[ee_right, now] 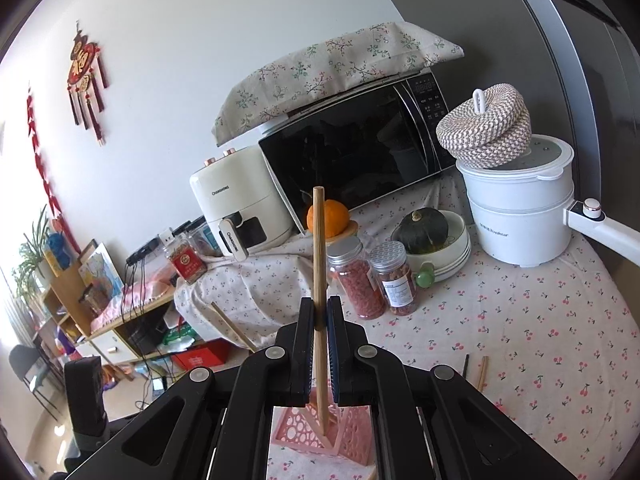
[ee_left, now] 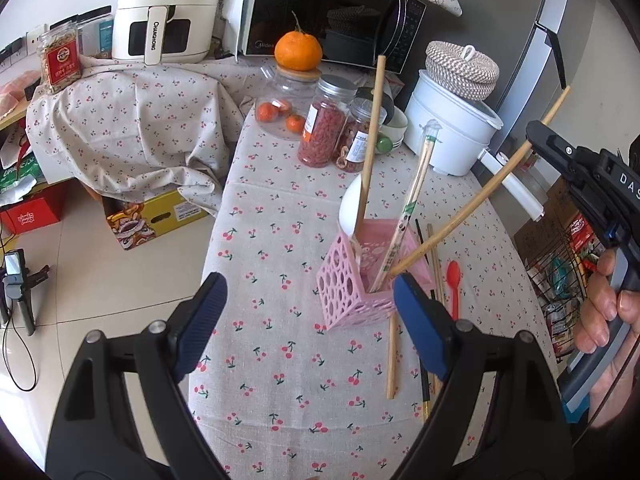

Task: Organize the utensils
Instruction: 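Lower the wooden chopstick into the pink basket and open the right gripper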

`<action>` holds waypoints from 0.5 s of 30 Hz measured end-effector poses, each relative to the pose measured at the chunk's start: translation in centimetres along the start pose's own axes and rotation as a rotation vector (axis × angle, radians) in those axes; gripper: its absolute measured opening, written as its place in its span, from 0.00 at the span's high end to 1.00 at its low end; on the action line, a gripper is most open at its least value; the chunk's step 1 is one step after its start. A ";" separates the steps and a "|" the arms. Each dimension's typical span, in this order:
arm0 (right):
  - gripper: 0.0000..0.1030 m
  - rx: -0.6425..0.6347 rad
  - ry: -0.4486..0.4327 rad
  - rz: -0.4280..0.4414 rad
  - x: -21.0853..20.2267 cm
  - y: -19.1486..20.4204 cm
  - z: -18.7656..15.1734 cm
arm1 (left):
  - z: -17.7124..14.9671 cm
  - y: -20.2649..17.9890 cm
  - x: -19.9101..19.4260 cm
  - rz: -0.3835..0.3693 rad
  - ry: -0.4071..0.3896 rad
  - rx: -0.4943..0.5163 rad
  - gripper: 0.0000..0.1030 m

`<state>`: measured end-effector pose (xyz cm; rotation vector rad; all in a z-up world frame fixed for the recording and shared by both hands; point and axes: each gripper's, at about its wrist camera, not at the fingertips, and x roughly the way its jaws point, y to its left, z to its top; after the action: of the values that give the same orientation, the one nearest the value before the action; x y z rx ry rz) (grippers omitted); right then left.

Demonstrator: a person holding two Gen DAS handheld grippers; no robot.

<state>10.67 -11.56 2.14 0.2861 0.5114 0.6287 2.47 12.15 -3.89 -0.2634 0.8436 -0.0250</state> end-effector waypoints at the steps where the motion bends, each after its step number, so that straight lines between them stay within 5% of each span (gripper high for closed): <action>1: 0.94 -0.009 0.007 -0.003 0.4 0.2 -0.2 | 0.0 0.1 0.1 -0.002 0.010 -0.008 0.17; 12: 0.93 -0.076 0.139 -0.051 4.9 0.9 -2.4 | -0.5 -0.7 0.9 -0.008 0.053 -0.007 0.17; 15: 0.83 -0.056 0.158 -0.038 5.1 0.5 -2.3 | -0.6 -1.1 1.0 -0.013 0.057 0.001 0.17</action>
<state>12.67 -7.76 -1.42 0.1741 0.6486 0.6301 2.80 10.88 -4.70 -0.2682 0.8990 -0.0454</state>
